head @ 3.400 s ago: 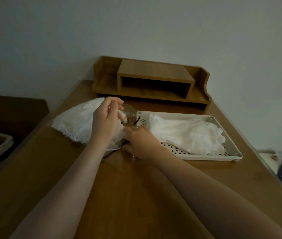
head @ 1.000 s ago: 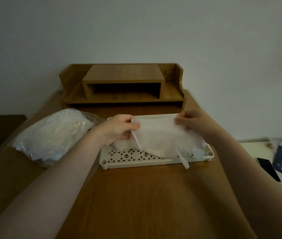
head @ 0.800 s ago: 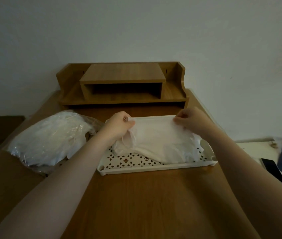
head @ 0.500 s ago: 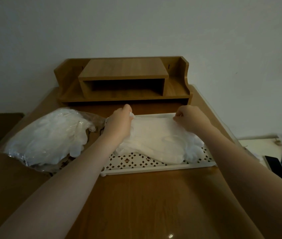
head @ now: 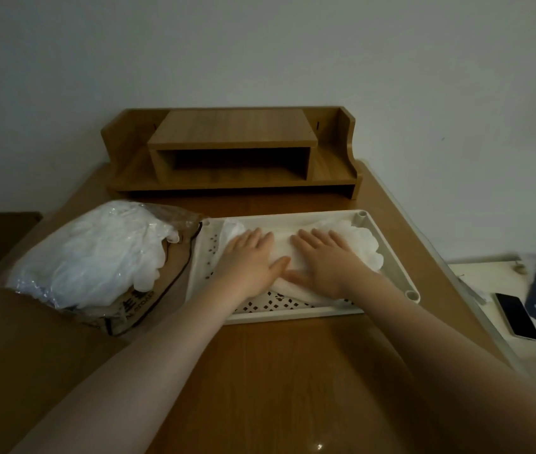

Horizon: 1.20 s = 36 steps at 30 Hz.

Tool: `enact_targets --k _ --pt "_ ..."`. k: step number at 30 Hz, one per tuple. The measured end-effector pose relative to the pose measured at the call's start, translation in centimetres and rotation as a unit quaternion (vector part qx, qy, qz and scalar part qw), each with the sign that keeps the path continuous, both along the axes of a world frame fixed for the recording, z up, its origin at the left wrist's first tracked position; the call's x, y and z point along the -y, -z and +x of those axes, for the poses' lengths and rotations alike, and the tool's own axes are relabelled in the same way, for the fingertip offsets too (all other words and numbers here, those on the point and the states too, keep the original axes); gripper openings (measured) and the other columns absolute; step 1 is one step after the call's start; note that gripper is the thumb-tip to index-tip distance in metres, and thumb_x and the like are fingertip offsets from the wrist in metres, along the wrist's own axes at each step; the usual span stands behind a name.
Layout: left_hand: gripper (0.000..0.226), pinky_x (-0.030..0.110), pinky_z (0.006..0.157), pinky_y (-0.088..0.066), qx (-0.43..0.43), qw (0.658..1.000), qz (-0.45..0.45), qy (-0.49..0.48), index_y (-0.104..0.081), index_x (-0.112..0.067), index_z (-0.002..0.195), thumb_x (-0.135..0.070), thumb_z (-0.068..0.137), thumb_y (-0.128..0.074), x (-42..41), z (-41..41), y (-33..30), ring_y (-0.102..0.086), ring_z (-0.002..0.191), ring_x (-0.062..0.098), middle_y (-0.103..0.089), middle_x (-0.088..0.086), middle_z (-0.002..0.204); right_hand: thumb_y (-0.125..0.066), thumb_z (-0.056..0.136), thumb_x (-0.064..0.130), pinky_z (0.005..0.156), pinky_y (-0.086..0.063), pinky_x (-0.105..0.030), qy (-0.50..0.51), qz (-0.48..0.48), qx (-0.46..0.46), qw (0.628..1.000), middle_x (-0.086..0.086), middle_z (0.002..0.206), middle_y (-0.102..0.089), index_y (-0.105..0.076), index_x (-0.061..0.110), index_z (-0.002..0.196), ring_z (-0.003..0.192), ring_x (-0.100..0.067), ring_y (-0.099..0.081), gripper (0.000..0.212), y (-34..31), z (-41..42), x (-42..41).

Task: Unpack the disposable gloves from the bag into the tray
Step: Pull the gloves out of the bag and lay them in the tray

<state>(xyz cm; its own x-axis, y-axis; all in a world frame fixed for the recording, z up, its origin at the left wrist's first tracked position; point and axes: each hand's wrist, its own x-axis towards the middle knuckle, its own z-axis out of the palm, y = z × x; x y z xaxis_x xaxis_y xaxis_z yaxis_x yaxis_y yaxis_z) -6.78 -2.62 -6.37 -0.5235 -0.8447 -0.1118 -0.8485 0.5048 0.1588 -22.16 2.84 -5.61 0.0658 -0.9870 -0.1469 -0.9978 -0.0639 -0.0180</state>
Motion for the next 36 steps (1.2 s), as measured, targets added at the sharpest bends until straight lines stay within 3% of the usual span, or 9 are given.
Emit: enact_targets --k 7,10,13,16,19,22,26,31,36 --pt "0.105 0.052 0.116 0.001 0.038 0.994 0.058 -0.086 0.013 -0.026 0.149 -0.088 0.072 -0.023 -0.5 1.8 0.1 0.020 0.143 0.026 0.026 0.005 0.154 -0.008 0.062 0.088 0.115 0.012 -0.052 0.095 0.041 0.010 0.995 -0.002 0.159 0.014 0.010 0.021 0.152 0.146 -0.023 0.013 0.113 0.4 -3.6 -0.9" --pt "0.094 0.047 0.118 0.004 0.025 0.997 0.043 -0.060 0.013 -0.019 0.149 -0.076 0.084 -0.022 -1.0 2.4 -0.5 0.021 0.143 0.021 0.024 0.004 0.155 -0.004 0.061 0.086 0.110 0.019 -0.054 0.107 0.025 0.015 0.994 -0.005 0.159 0.013 0.004 0.020 0.152 0.146 -0.024 0.015 0.113 -0.6 -3.0 -1.2" --pt "0.064 0.029 0.117 0.000 -0.110 0.991 0.020 0.077 -0.001 -0.020 0.151 -0.047 0.100 -0.027 -3.3 3.5 -2.5 0.007 0.144 0.007 0.004 -0.005 0.159 0.001 0.076 0.076 0.108 0.022 -0.049 0.099 -0.123 0.040 0.987 -0.003 0.160 -0.003 -0.019 0.021 0.151 0.147 -0.020 0.009 0.095 -2.4 -0.8 -1.5" --pt "0.041 0.006 0.103 -0.023 -0.284 0.950 -0.011 0.129 -0.036 -0.021 0.143 -0.022 0.102 -0.034 -5.4 5.7 -5.0 -0.031 0.130 -0.002 -0.037 -0.013 0.142 -0.026 0.099 0.047 0.117 -0.006 -0.044 0.038 -0.269 0.167 0.948 -0.005 0.143 -0.045 -0.056 0.015 0.128 0.140 -0.023 -0.027 0.053 -4.3 2.4 -1.9" --pt "0.028 0.020 0.095 -0.042 -0.321 0.936 -0.138 0.044 -0.060 -0.014 0.120 -0.010 0.096 -0.046 -4.7 9.0 -5.4 -0.053 0.113 0.014 -0.051 -0.002 0.131 -0.049 0.096 0.015 0.089 -0.039 -0.026 -0.053 -0.313 0.232 0.920 -0.009 0.115 -0.063 -0.068 0.007 0.104 0.111 -0.025 -0.054 0.022 -5.4 6.7 -1.9" --pt "0.016 0.041 0.113 -0.020 -0.175 0.968 -0.158 -0.083 -0.066 -0.025 0.105 -0.024 0.092 -0.057 -2.8 11.9 -4.5 -0.019 0.140 0.025 -0.029 0.004 0.151 -0.050 0.094 0.007 0.078 -0.048 -0.027 -0.130 -0.278 0.246 0.919 -0.009 0.104 -0.065 -0.069 0.005 0.099 0.096 -0.022 -0.060 0.019 -5.2 11.2 -1.4" --pt "0.025 0.047 0.116 0.004 -0.042 0.982 -0.094 -0.156 -0.061 -0.038 0.116 -0.030 0.097 -0.046 -1.7 14.2 -3.2 0.016 0.143 0.031 0.005 0.004 0.159 -0.046 0.095 0.007 0.081 -0.048 -0.039 -0.177 -0.162 0.209 0.948 -0.013 0.102 -0.066 -0.066 0.004 0.107 0.093 -0.026 -0.060 0.023 -3.7 15.7 0.3" --pt "0.062 0.038 0.111 -0.031 -0.242 0.948 -0.045 -0.200 -0.021 -0.018 0.150 -0.001 0.094 -0.044 -1.0 15.5 -2.9 -0.029 0.139 0.025 -0.025 0.005 0.155 -0.039 0.097 0.005 0.087 -0.048 -0.039 -0.086 -0.020 0.159 0.983 -0.017 0.112 -0.063 -0.060 0.001 0.115 0.103 -0.031 -0.058 0.028 -2.4 19.4 3.1" --pt "0.064 0.033 0.098 -0.045 -0.376 0.900 -0.033 -0.219 -0.032 -0.018 0.145 0.010 0.089 -0.044 -0.5 15.2 -2.5 -0.047 0.126 0.020 -0.043 0.002 0.144 -0.044 0.095 0.007 0.079 -0.043 -0.028 -0.012 0.031 0.215 0.976 -0.013 0.123 -0.057 -0.047 0.006 0.130 0.110 -0.026 -0.056 0.035 -2.1 21.3 5.3"
